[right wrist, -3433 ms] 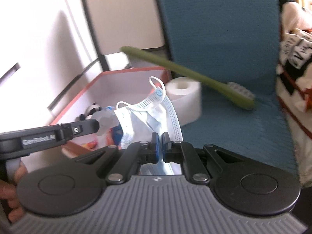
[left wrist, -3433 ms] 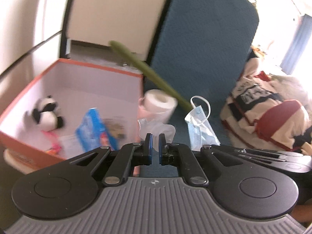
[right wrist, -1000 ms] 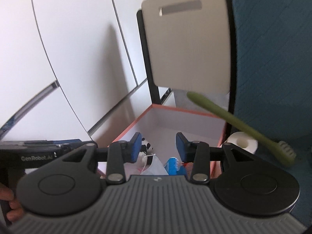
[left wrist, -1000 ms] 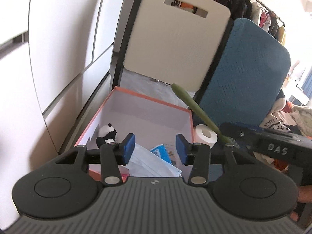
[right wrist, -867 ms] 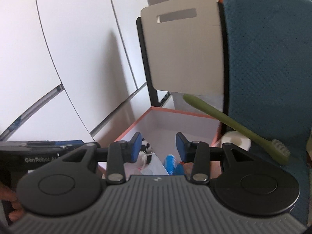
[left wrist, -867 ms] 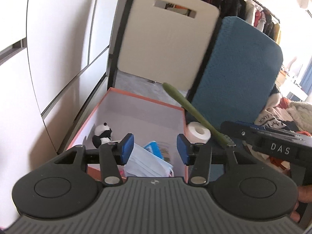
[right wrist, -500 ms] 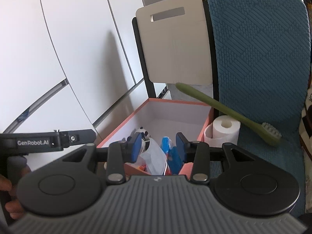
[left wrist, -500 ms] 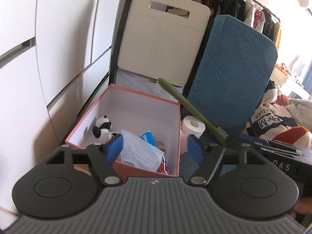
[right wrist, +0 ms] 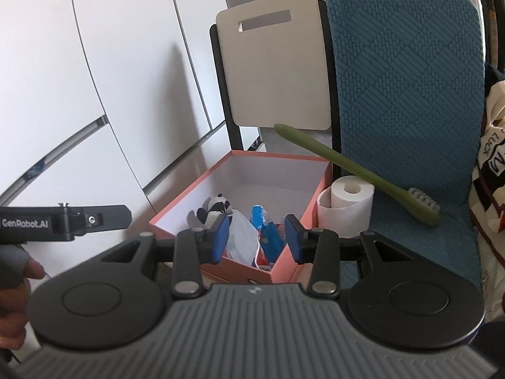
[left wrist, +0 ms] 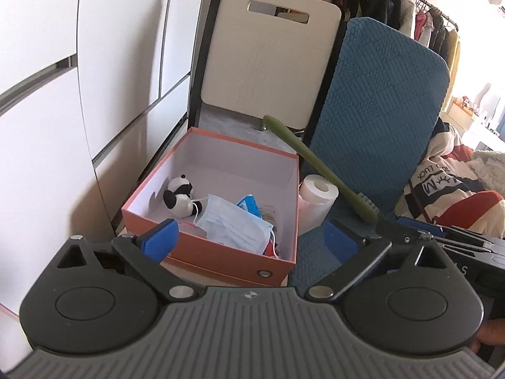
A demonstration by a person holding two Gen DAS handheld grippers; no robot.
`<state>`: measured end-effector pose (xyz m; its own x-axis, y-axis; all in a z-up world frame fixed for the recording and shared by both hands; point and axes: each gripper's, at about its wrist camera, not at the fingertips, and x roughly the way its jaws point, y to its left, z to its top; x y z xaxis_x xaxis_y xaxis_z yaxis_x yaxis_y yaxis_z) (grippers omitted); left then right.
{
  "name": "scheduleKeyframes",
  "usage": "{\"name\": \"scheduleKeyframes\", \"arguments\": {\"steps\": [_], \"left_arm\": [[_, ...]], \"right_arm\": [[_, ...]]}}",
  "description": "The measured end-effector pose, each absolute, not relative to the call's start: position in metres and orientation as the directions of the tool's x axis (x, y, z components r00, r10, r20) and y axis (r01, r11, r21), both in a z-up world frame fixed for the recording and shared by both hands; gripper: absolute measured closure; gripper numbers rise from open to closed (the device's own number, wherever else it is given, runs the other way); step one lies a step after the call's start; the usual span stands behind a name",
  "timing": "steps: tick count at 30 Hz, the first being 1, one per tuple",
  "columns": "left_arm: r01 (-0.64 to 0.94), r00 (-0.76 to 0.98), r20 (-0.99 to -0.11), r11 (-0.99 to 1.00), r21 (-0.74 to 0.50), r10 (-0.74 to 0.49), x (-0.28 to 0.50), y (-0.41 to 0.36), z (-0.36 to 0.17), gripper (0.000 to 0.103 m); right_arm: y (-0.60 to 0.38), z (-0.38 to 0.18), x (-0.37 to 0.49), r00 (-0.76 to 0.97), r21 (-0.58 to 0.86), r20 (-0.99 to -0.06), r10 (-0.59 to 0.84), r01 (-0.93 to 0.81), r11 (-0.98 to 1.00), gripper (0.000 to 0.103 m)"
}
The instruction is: Organize soft objects
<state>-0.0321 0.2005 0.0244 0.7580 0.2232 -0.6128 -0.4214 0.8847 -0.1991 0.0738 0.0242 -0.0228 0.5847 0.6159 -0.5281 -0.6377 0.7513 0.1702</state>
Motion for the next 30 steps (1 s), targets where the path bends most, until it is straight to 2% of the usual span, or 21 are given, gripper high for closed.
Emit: {"name": "scheduleKeyframes", "arguments": {"steps": [8,9,10,11,12,13,30], "left_arm": [[-0.413,0.746,-0.634,0.887,-0.205,0.201,-0.036,0.199,0.016,0.002],[-0.412,0.744,-0.639,0.887,-0.207,0.197,-0.036,0.198,0.015,0.002],[-0.413,0.743,-0.64,0.887,-0.207,0.196,-0.036,0.198,0.014,0.002],[-0.415,0.741,-0.641,0.886,-0.207,0.198,-0.037,0.198,0.013,0.002],[-0.416,0.74,-0.643,0.886,-0.206,0.198,-0.037,0.197,0.012,0.002],[-0.418,0.738,-0.645,0.885,-0.204,0.199,-0.038,0.197,0.012,0.002],[-0.442,0.716,-0.667,0.874,-0.203,0.208,-0.045,0.194,0.001,0.001]], "right_arm": [[0.015,-0.027,0.069,0.596,0.166,-0.527,0.605,-0.626,0.762,0.061],[0.014,-0.027,0.069,0.598,0.169,-0.526,0.605,-0.624,0.763,0.057],[0.012,-0.027,0.07,0.599,0.172,-0.526,0.604,-0.62,0.765,0.043],[0.011,-0.028,0.071,0.604,0.174,-0.525,0.6,-0.613,0.77,0.035],[0.01,-0.028,0.071,0.608,0.175,-0.525,0.595,-0.607,0.775,0.016],[0.008,-0.028,0.071,0.614,0.175,-0.522,0.592,-0.602,0.779,0.011],[0.003,-0.032,0.062,0.611,0.163,-0.522,0.595,-0.613,0.773,0.009]]}}
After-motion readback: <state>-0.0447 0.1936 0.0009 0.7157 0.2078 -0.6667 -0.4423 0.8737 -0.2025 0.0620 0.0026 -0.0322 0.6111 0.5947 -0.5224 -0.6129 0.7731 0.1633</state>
